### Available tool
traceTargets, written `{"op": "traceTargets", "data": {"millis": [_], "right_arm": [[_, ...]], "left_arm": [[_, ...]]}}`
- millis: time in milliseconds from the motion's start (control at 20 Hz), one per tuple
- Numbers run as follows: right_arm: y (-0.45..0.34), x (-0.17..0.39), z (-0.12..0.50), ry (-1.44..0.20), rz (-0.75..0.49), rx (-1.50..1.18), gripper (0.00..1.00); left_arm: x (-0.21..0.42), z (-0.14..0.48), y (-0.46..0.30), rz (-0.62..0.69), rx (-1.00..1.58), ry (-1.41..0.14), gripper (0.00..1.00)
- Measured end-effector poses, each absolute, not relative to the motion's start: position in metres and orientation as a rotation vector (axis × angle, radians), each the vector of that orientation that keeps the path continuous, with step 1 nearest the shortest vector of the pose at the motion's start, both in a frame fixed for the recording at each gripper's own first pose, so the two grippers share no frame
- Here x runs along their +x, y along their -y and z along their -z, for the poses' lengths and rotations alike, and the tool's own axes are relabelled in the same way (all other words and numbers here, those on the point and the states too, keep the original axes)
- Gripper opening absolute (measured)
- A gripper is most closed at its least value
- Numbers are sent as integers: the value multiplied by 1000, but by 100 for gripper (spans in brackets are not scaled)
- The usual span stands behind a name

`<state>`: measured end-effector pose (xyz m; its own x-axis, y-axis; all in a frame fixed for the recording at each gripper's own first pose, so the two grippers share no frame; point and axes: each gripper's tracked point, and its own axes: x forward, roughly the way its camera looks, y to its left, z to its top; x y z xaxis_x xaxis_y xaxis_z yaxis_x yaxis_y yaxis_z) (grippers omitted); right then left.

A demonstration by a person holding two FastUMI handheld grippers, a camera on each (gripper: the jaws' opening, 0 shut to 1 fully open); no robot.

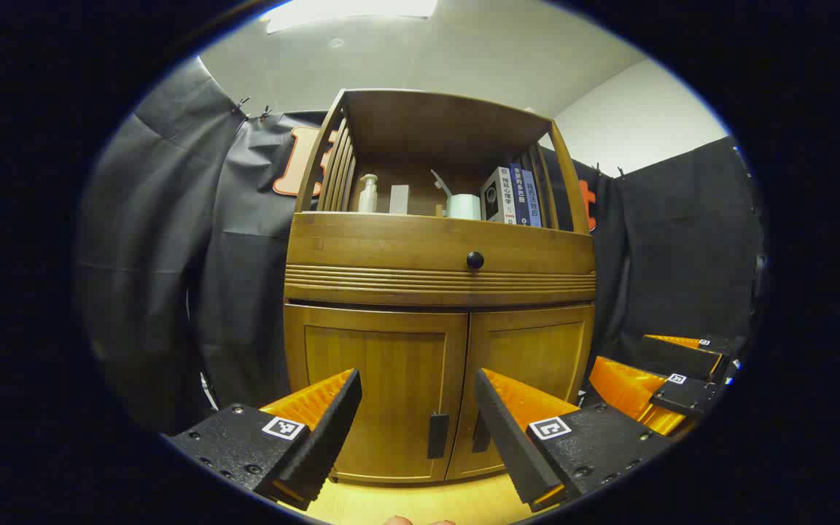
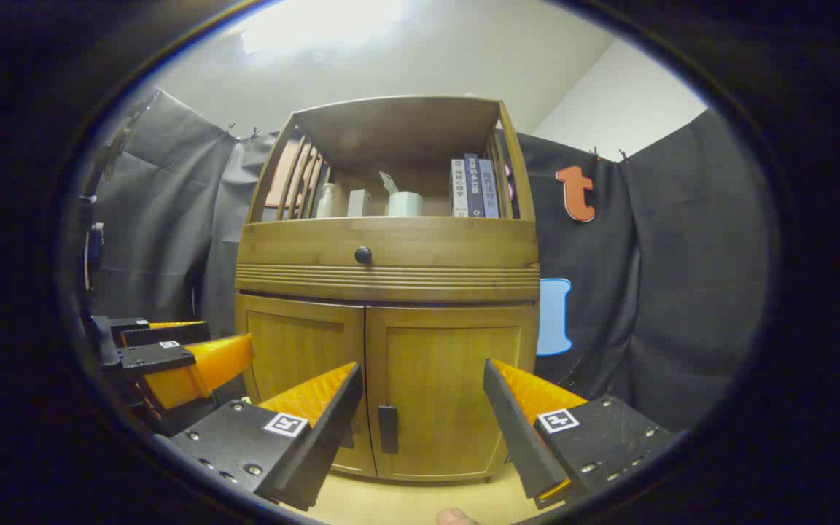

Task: Open the right door of the double-door shoe cabinet with the right hand, and open the left door with the left hand.

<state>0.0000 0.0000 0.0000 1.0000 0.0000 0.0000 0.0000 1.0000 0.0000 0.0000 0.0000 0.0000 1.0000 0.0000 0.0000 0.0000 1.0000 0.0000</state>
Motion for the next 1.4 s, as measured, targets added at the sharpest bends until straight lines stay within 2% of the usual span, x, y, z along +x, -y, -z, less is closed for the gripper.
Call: {"op": "traceTargets", "data": {"millis": [50, 200, 250, 400, 450, 750, 1100, 1250, 1300, 1400], "right_arm": [[0, 1, -1, 2, -3, 1, 100], [2, 2, 2, 1, -8, 5, 100], [3, 3, 2, -1, -8, 4, 100], [6, 4, 4, -2, -9, 7, 99], [6, 5, 5, -4, -8, 10, 99], [8, 12, 13, -17, -13, -3, 99], [-25, 58, 77, -143, -92, -41, 98], [-43, 86, 117, -216, -124, -65, 94], [-45, 96, 129, -234, -125, -74, 87], [-50, 111, 147, -266, -116, -90, 75]], "left_arm": [[0, 0, 0, -5, 0, 0, 96], [1, 1, 0, -19, 5, -1, 93], [2, 1, 1, -21, 7, -1, 96], [3, 1, 4, -23, 14, 4, 93], [3, 0, 4, -24, 18, 5, 96], [4, -3, 6, -34, 30, 23, 93], [-12, 0, -42, -158, 86, 12, 92], [-25, 2, -79, -269, 138, -4, 92], [-29, 2, -91, -302, 148, -10, 96], [-36, 1, -110, -364, 157, -22, 92]]}}
